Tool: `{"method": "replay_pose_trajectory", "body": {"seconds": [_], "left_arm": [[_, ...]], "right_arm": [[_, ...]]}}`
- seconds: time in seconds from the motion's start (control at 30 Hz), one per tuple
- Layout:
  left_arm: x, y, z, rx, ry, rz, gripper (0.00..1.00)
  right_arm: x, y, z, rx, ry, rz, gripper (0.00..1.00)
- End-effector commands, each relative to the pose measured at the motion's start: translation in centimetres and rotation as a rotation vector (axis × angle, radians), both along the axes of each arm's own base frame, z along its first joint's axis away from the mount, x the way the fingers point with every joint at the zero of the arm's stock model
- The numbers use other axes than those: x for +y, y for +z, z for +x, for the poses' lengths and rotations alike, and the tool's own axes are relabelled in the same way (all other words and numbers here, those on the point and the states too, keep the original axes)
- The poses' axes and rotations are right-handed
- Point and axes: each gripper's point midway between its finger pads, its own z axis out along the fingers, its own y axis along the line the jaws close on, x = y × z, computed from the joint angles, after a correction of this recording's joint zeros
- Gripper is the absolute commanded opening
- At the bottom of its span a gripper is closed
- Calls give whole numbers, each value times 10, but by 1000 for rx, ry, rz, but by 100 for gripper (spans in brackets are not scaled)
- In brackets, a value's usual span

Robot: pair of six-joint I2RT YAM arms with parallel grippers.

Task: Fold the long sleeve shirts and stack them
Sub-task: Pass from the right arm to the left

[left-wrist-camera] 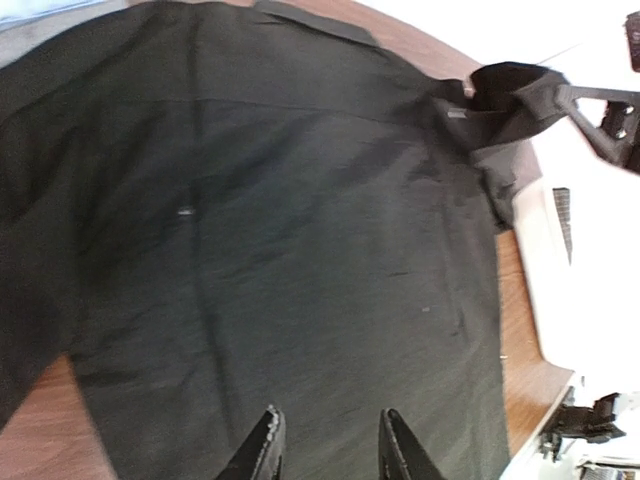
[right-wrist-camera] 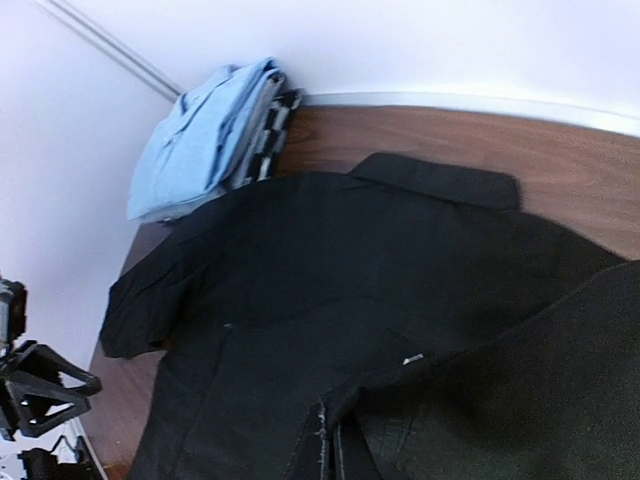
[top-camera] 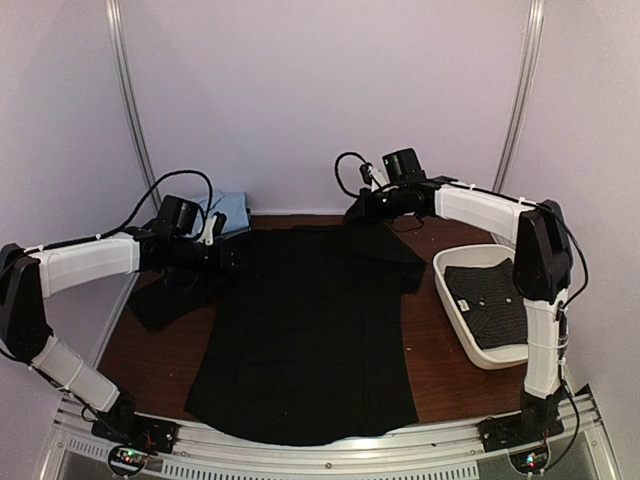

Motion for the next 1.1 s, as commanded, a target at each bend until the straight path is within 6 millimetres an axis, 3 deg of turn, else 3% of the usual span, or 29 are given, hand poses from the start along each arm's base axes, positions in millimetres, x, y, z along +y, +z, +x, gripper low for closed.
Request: {"method": "replay_pose_trajectory", "body": {"seconds": [0.0, 0.13, 0.33, 0.77, 1.07], "left_arm": [[-32, 23, -4, -80, -76, -159, 33], [-61, 24, -2, -101, -119, -231, 44], [-96, 23, 10, -140, -163, -244, 51], [-112, 2, 31, -172, -167, -213, 68], [-122, -6, 48, -182, -171, -203, 69]], "right_arm": [[49, 39, -31, -10, 82, 201, 0], [82, 35, -52, 37, 150, 286, 0], [105, 24, -72, 83, 203, 306, 0], [112, 23, -89, 101, 236, 320, 0], [112, 28, -91, 101, 244, 316, 0]]}}
